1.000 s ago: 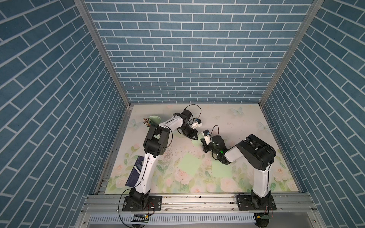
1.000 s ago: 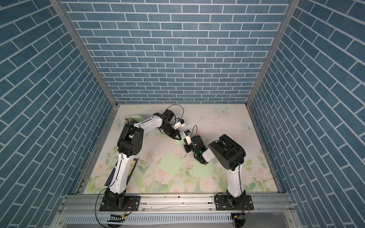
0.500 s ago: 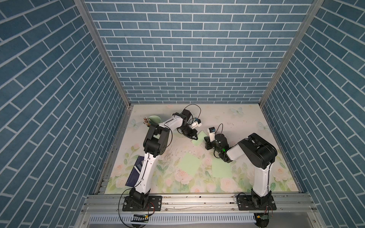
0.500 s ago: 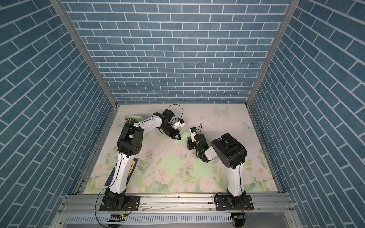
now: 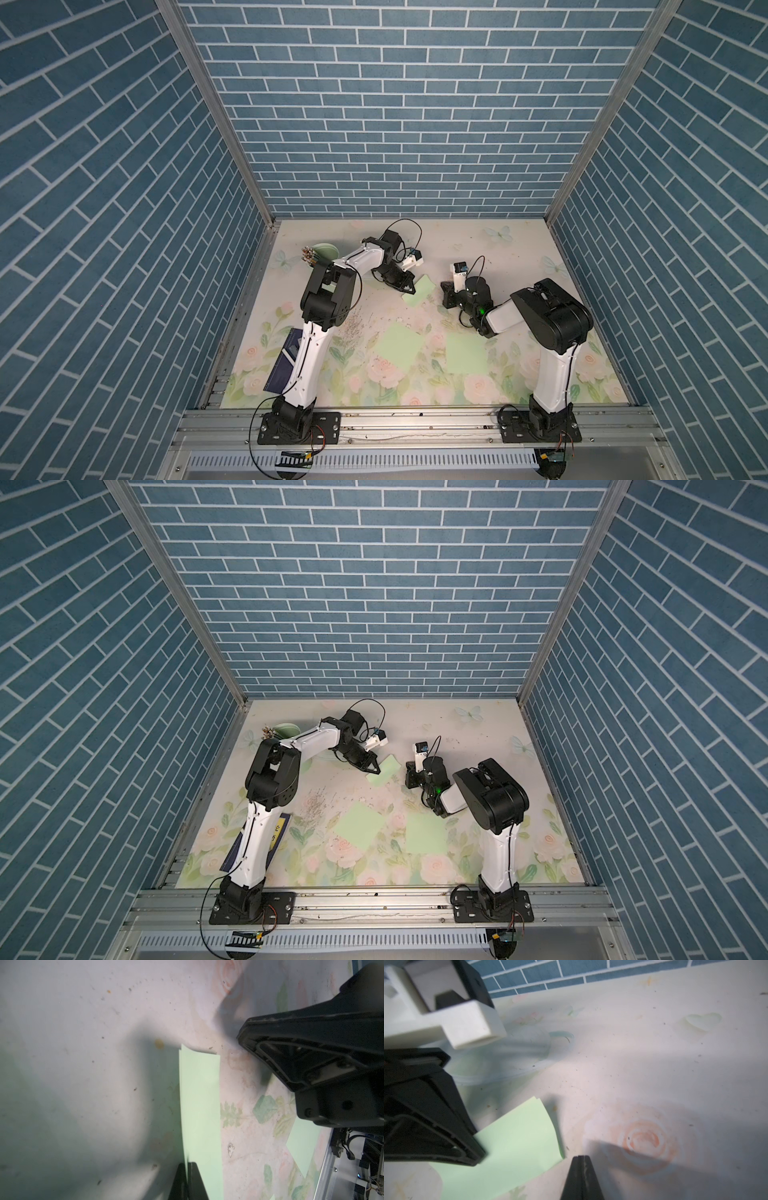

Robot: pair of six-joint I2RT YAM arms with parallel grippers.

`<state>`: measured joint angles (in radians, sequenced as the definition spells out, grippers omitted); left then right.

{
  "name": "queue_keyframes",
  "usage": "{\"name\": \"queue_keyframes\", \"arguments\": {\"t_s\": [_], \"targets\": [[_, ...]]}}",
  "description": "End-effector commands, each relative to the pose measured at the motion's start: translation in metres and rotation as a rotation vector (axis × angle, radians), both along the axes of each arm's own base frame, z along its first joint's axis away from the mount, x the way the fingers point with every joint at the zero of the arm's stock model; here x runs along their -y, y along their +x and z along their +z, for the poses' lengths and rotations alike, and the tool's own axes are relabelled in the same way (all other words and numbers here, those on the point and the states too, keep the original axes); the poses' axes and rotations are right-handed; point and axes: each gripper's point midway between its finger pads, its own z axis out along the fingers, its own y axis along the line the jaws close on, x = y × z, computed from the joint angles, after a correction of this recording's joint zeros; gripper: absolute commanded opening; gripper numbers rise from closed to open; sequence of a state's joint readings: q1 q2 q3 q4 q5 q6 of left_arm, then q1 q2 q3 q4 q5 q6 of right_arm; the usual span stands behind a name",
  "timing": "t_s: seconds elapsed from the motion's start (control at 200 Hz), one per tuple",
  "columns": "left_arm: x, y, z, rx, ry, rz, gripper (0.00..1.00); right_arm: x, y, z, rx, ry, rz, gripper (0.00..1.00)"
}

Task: Fold the square paper along the opposite sides
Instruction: Smooth out the paper at the center of the board.

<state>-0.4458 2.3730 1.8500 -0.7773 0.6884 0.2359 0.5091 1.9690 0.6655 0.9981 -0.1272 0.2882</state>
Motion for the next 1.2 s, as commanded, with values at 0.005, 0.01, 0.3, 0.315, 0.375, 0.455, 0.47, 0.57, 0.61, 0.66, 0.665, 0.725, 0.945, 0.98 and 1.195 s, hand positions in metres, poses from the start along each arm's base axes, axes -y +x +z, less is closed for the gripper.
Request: {"name": "queue_keyframes", "arguments": {"t_s": [0.005, 0.01, 0.3, 0.315, 0.375, 0.455, 0.47, 0.57, 0.61, 0.66, 0.665, 0.725, 0.945, 0.98, 1.195], "targets": [[-0.059, -0.011, -0.079, -0.069, 0.313, 0.049, 0.00, -0.027, 0.001, 0.039, 0.113, 0.082, 0.094, 0.00], [-0.060, -0.011, -0.079, -0.069, 0.313, 0.049, 0.00, -0.028, 0.001, 0.039, 0.112, 0.082, 0.096, 0.00], [-0.061, -0.012, -0.081, -0.070, 0.321, 0.050, 0.00, -0.043, -0.004, -0.001, -0.051, 0.140, 0.056, 0.00], [-0.061, -0.012, -0.081, -0.069, 0.323, 0.050, 0.00, -0.041, -0.003, -0.005, -0.063, 0.136, 0.047, 0.00], [-0.061, -0.011, -0.082, -0.068, 0.324, 0.049, 0.00, -0.031, 0.002, -0.018, -0.113, 0.123, 0.010, 0.00], [-0.062, -0.012, -0.082, -0.069, 0.325, 0.050, 0.00, -0.021, 0.004, -0.028, -0.150, 0.108, -0.021, 0.00], [-0.061, -0.012, -0.082, -0.068, 0.325, 0.049, 0.00, -0.020, 0.004, -0.029, -0.154, 0.103, -0.026, 0.00], [-0.061, -0.011, -0.081, -0.067, 0.323, 0.050, 0.00, -0.015, 0.005, -0.036, -0.178, 0.077, -0.054, 0.00], [-0.061, -0.011, -0.080, -0.065, 0.323, 0.050, 0.00, -0.013, 0.005, -0.039, -0.189, 0.065, -0.064, 0.00], [-0.061, -0.011, -0.080, -0.066, 0.323, 0.050, 0.00, -0.010, 0.007, -0.042, -0.199, 0.051, -0.078, 0.00], [-0.061, -0.011, -0.080, -0.066, 0.323, 0.050, 0.00, -0.010, 0.007, -0.043, -0.200, 0.050, -0.079, 0.00], [-0.062, -0.011, -0.080, -0.065, 0.325, 0.050, 0.00, -0.006, 0.008, -0.047, -0.212, 0.035, -0.093, 0.00], [-0.063, -0.012, -0.081, -0.064, 0.331, 0.050, 0.00, 0.000, 0.008, -0.050, -0.227, 0.020, -0.112, 0.00], [-0.063, -0.012, -0.081, -0.064, 0.331, 0.051, 0.00, 0.001, 0.008, -0.050, -0.228, 0.020, -0.114, 0.00], [-0.064, -0.012, -0.083, -0.069, 0.334, 0.050, 0.00, 0.001, 0.014, -0.038, -0.182, -0.034, -0.083, 0.00]]}}
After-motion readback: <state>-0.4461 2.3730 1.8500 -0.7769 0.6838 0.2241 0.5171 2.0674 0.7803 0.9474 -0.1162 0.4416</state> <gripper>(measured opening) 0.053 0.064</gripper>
